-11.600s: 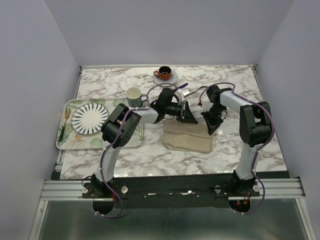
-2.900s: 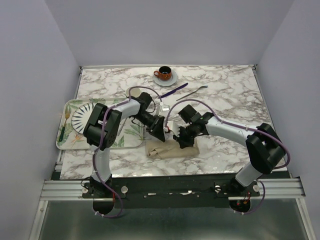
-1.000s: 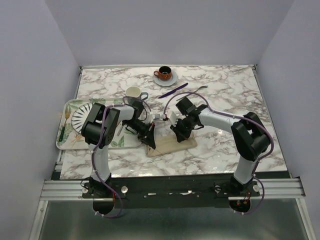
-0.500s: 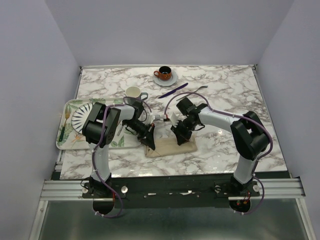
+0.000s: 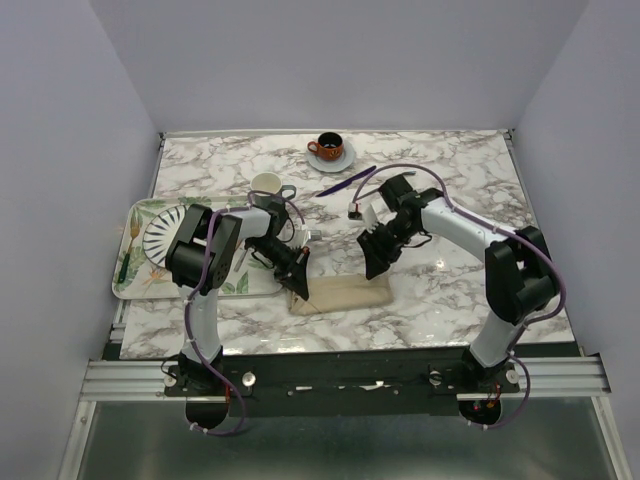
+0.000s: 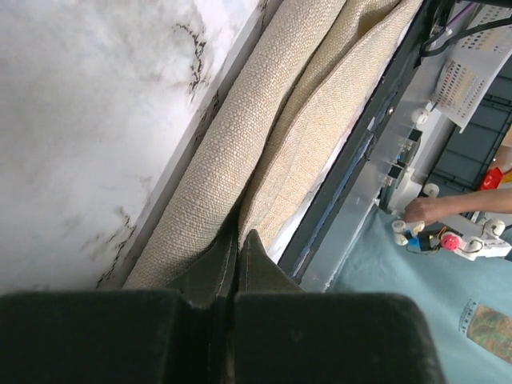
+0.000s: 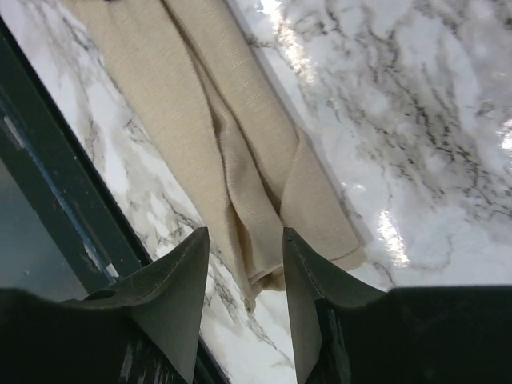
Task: Fold the napkin into a case and place the utensils inside
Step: Fold the 2/3-rectangle-folded napkin at the center of the board.
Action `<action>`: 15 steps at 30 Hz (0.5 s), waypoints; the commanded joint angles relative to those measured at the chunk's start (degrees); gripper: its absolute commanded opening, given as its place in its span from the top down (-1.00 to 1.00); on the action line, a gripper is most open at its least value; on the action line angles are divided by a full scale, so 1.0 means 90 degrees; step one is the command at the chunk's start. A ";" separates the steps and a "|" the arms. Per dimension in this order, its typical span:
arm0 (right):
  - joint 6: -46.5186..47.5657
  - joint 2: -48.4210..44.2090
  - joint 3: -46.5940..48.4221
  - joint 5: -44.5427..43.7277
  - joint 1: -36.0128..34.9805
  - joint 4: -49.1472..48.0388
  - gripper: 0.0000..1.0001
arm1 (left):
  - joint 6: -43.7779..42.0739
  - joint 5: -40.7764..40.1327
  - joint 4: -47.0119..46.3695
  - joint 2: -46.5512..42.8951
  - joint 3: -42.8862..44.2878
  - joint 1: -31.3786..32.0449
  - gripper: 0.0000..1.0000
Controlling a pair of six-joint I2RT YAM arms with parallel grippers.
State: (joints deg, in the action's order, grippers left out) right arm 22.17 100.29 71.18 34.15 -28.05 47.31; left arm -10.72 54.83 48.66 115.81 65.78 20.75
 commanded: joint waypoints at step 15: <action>0.0144 0.0965 -0.0194 -0.0161 -0.0057 -0.0188 0.45 | -0.0068 -0.0379 -0.0192 0.0150 0.0084 0.0018 0.93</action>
State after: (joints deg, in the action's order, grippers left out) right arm 23.05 106.87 70.35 37.50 -28.40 47.62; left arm -10.68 54.70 49.12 116.20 66.24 20.75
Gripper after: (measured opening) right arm 0.389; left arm 0.033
